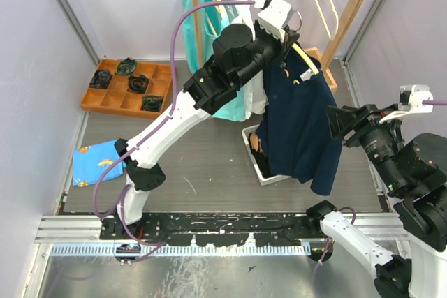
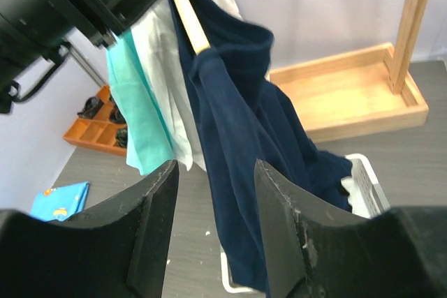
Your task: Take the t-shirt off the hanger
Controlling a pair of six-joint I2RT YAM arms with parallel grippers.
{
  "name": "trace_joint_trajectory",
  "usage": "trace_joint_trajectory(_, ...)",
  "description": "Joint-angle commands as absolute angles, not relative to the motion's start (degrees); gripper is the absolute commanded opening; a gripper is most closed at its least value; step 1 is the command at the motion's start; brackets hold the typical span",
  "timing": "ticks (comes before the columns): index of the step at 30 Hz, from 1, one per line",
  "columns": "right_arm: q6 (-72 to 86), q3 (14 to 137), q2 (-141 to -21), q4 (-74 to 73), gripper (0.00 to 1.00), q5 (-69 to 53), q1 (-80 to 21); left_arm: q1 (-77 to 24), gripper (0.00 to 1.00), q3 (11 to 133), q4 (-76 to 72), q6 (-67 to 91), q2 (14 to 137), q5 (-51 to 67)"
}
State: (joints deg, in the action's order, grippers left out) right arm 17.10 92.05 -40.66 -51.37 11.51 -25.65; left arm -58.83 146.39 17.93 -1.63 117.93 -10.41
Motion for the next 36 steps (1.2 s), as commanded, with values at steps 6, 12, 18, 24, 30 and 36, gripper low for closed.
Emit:
trace_joint_trajectory(6,21.7,88.1,-37.5,-57.9,0.58,15.1,-25.5,-57.3,0.0,149.6,14.7,0.1,117.1,-10.4)
trace_joint_trajectory(12,22.9,84.5,-35.4,-58.5,0.58,15.7,-25.5,-56.5,0.0,149.9,15.5,1.3,116.9,-10.2)
trace_joint_trajectory(18,24.3,82.9,-34.3,-60.3,0.55,17.1,-25.5,-55.8,0.0,150.2,15.8,2.0,116.4,-10.4)
trace_joint_trajectory(24,26.0,81.3,-33.3,-61.5,0.35,17.7,-25.5,-54.9,0.0,151.3,16.2,3.5,116.4,-10.4)
trace_joint_trajectory(30,27.4,79.8,-32.3,-62.7,0.06,19.2,-25.5,-54.5,0.0,151.4,15.1,4.4,115.9,-10.5)
trace_joint_trajectory(36,31.1,78.8,-31.7,-65.3,0.01,21.8,-25.6,-54.1,0.0,151.6,14.5,5.7,115.7,-10.5)
